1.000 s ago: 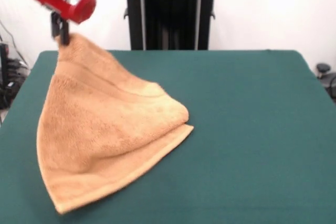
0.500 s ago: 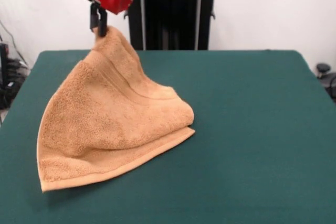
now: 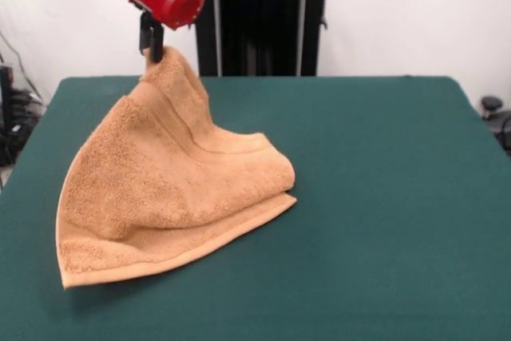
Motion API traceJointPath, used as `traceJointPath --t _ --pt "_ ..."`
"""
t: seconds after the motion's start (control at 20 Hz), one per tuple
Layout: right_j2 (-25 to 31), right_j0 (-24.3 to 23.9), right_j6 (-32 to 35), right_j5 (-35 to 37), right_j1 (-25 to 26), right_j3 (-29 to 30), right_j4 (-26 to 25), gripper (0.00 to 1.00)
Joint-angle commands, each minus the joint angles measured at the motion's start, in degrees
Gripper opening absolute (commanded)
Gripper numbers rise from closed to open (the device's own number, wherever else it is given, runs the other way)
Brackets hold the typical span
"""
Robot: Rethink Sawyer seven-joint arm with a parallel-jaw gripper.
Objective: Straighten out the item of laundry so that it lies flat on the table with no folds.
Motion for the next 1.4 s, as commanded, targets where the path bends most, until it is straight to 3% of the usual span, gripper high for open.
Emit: traceJointPath --t 0.05,0.3,0.6,0.75,0.95,1.4 --pt "4.5 -3.6 5.1 -4.7 2.5 10.1 -1.4 0.0" --pt "4.3 -9.7 -3.0 -2.4 -1.1 11.1 -5.5 0.0" --pt "5.1 -15.5 -6.8 -2.9 -5.4 13.3 -10.3 0.0" --pt "5.7 -17.2 -5.5 -3.6 -6.9 14.8 -11.6 0.0" --pt "7.6 -18.3 -1.8 -10.4 -7.3 17.1 -13.1 0.0" --pt "10.8 -18.9 -1.0 -14.2 -6.3 17.8 -15.7 0.0"
